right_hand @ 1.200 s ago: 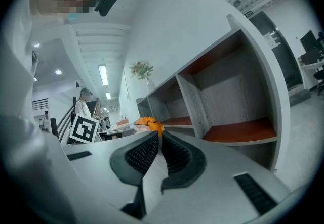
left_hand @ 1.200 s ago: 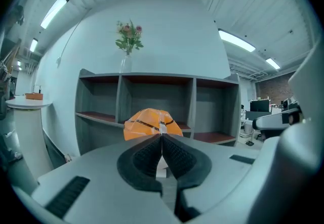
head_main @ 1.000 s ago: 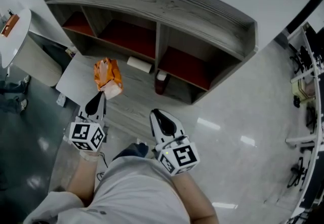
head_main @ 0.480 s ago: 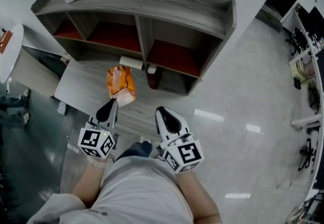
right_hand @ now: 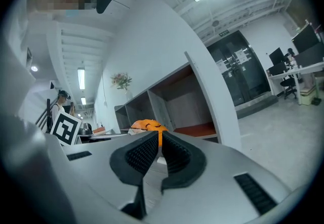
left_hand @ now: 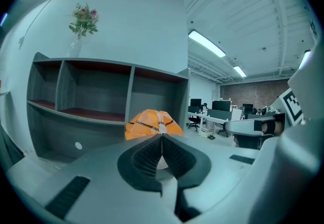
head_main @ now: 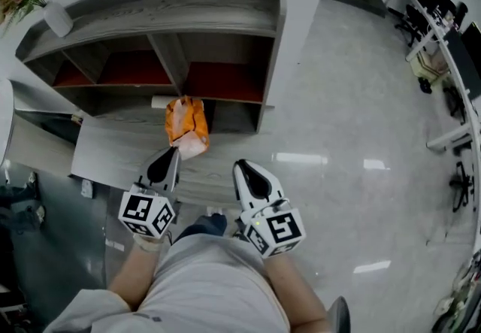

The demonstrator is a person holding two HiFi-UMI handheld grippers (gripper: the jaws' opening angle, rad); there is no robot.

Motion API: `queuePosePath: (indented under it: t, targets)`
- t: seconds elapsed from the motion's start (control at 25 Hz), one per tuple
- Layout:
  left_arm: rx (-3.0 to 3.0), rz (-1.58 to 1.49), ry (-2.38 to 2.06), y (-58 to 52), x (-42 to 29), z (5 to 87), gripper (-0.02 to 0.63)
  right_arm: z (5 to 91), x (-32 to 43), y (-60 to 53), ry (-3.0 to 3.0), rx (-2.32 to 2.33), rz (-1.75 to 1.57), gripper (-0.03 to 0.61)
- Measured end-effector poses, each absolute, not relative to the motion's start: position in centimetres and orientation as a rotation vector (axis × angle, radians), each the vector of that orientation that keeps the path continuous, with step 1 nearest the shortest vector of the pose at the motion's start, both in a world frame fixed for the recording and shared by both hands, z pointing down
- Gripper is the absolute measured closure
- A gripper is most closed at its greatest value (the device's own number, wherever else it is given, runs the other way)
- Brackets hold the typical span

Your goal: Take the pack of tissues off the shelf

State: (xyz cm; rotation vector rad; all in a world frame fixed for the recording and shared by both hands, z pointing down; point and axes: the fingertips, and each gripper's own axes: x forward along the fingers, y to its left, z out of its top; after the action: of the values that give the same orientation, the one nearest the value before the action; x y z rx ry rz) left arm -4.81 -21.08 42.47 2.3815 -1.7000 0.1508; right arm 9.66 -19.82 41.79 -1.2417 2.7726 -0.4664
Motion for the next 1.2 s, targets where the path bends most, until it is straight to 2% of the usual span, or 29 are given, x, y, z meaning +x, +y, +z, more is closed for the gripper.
queuePosePath:
  t: [0.44, 1.2]
  targets:
    - [2.463, 0.163, -1.592, -22.3, -1.1, 42.2, 0.595, 41.8, 12.6, -20.5, 2.740, -1.377, -0.435, 0.548]
    - [2.509, 0.187, -1.558, -25.3, -0.4, 42.3, 0.595, 41.5, 12.6, -23.9, 2.726, -1.400, -0.419, 0.548]
